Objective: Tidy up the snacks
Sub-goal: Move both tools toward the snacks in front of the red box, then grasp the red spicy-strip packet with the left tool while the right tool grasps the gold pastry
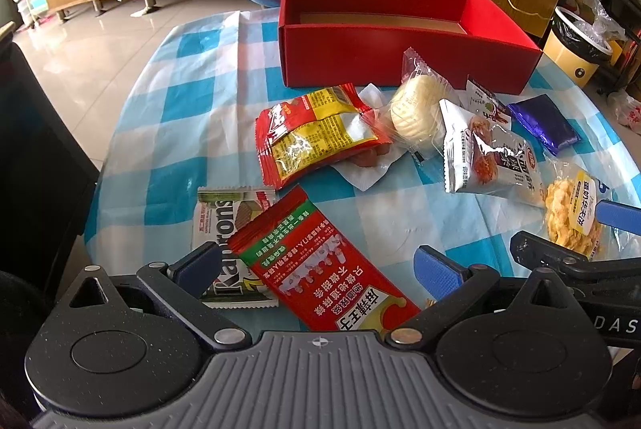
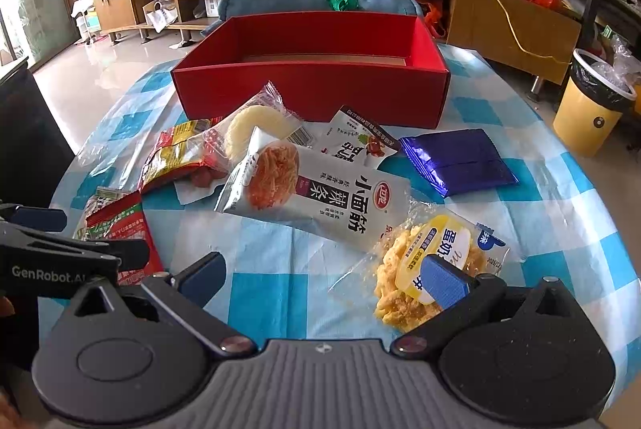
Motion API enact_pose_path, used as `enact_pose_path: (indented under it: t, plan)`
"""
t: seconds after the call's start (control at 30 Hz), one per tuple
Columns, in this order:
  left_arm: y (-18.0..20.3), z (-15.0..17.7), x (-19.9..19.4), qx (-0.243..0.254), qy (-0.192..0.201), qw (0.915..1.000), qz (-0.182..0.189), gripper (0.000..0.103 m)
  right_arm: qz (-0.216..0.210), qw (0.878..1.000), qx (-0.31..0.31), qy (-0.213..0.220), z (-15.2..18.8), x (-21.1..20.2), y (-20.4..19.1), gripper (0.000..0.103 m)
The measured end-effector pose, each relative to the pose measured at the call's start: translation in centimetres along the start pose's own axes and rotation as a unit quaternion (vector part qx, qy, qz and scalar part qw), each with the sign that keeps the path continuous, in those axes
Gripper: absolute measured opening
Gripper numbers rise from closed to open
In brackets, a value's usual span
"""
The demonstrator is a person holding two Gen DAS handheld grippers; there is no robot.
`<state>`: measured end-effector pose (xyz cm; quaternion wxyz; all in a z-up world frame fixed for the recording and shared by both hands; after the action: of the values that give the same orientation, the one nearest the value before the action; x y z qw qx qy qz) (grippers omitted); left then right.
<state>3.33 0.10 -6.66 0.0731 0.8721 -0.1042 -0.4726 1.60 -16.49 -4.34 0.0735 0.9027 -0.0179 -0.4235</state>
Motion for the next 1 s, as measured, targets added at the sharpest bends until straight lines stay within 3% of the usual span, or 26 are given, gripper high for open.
enact_pose_path:
  t: [0.6, 0.8, 1.0]
  plan:
    - [-0.1, 0.4, 0.0, 0.001, -0.012, 0.9999, -0.002, 0.103, -0.01, 1.0, -0.013, -0.015, 0.3, 0.2, -0.4, 0.1]
    - [-1.2, 0.6, -0.1, -0.021, -0.018, 0.9996, 0.0, 0.103, -0.043, 0.996, -0.07, -0.033, 1.7, 0.1, -2.4, 0.1]
    - [-1.5, 1.1, 0.1, -0.021, -0.03, 0.9993, -0.003, 0.103, -0.073, 0.983, -0.161, -0.041, 3.4, -0.2, -5.5, 0.099]
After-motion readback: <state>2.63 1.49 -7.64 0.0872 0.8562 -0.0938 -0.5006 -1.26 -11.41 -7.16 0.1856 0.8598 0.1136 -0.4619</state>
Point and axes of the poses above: each gripper's, at about its wrist camera, not at the fingertips, and x roughly the way its jaws point, y to its right, z to its underside, the point moved 6 cm from there along x, roughly the way its jaws point, and after that the axes turned 14 degrees about z, right-handed, at the moved point
